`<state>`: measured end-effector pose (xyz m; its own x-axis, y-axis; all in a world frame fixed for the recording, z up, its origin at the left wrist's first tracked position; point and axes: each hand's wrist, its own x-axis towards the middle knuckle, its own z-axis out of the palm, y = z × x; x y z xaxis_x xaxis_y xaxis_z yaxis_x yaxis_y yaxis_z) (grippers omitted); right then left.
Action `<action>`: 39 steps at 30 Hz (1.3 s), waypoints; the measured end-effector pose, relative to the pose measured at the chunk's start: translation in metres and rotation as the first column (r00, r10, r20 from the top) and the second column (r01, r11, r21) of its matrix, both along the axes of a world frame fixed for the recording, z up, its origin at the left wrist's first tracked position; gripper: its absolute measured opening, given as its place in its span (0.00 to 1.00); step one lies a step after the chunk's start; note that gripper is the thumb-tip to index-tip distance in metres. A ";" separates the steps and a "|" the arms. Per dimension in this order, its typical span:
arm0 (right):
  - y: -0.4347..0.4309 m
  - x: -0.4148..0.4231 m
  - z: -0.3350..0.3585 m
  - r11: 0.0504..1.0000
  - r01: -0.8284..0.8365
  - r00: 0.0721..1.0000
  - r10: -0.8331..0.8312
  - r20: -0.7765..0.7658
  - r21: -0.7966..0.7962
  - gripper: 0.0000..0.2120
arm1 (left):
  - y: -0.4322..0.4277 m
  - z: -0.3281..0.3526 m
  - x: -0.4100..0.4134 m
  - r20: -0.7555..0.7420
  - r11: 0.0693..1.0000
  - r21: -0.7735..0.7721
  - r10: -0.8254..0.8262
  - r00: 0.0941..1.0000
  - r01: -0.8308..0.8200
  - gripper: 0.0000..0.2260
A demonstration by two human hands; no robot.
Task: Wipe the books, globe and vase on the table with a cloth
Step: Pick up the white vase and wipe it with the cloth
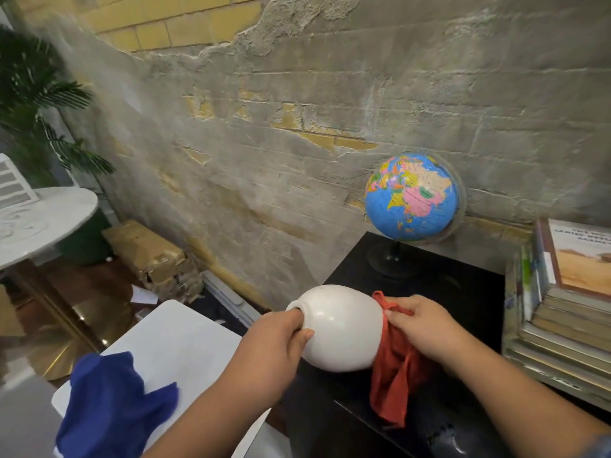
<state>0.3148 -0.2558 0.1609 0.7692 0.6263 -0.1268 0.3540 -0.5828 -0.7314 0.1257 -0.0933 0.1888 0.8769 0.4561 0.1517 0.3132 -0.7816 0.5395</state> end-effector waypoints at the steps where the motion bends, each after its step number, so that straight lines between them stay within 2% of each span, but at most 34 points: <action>1: 0.000 -0.004 0.000 1.000 -0.004 0.999 0.003 0.042 0.016 0.12 | 0.000 0.000 0.000 0.003 1.000 0.001 -0.003 1.000 0.003 0.12; 5: 0.010 -0.027 0.012 0.975 -0.102 0.991 0.082 0.104 0.199 0.13 | 0.001 -0.001 0.000 0.002 1.000 0.001 -0.004 1.000 0.004 0.14; 8: 0.005 -0.019 0.002 0.985 -0.057 0.998 0.050 0.047 0.162 0.13 | 0.004 -0.004 -0.003 -0.013 1.000 -0.022 -0.010 1.000 0.009 0.14; 12: -0.007 -0.007 -0.012 0.998 0.061 0.998 -0.061 0.008 0.018 0.13 | 0.006 -0.006 -0.006 -0.001 0.999 -0.036 -0.002 1.000 0.002 0.13; 17: -0.005 -0.023 -0.014 0.986 0.000 1.000 0.003 -0.017 0.166 0.12 | 0.011 -0.012 -0.009 0.006 1.000 -0.020 -0.014 1.000 0.014 0.14; 22: -0.010 -0.009 -0.024 0.994 0.108 0.994 -0.108 0.001 0.036 0.14 | 0.009 -0.013 -0.010 0.021 0.999 -0.049 -0.005 1.000 0.006 0.12; 26: -0.008 -0.018 -0.025 0.988 0.042 0.998 -0.033 -0.060 0.146 0.14 | 0.010 -0.012 -0.008 0.000 0.996 -0.080 0.032 0.999 -0.032 0.12; 30: -0.012 -0.006 -0.034 0.986 0.144 0.987 -0.137 -0.085 0.080 0.15 | 0.009 -0.012 -0.007 0.014 0.995 -0.091 0.029 0.999 -0.028 0.10; 33: -0.014 -0.010 -0.035 0.990 0.110 0.992 -0.104 -0.071 0.091 0.15 | 0.009 -0.012 -0.006 0.000 0.994 -0.106 0.038 0.999 -0.038 0.10; 36: -0.016 -0.021 -0.034 0.977 0.030 0.996 -0.012 -0.083 0.212 0.16 | 0.008 -0.012 -0.006 0.001 0.983 -0.173 0.065 0.998 -0.064 0.11; 39: -0.018 -0.012 -0.035 0.986 0.067 0.996 -0.056 -0.075 0.152 0.16 | 0.002 -0.009 -0.005 0.019 0.943 -0.311 0.134 0.991 -0.122 0.10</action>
<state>0.3025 -0.2740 0.1254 0.7996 0.5941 -0.0875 0.2653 -0.4802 -0.8361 0.1205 -0.0916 0.1795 0.8044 0.5938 0.0187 0.3735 -0.5300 0.7613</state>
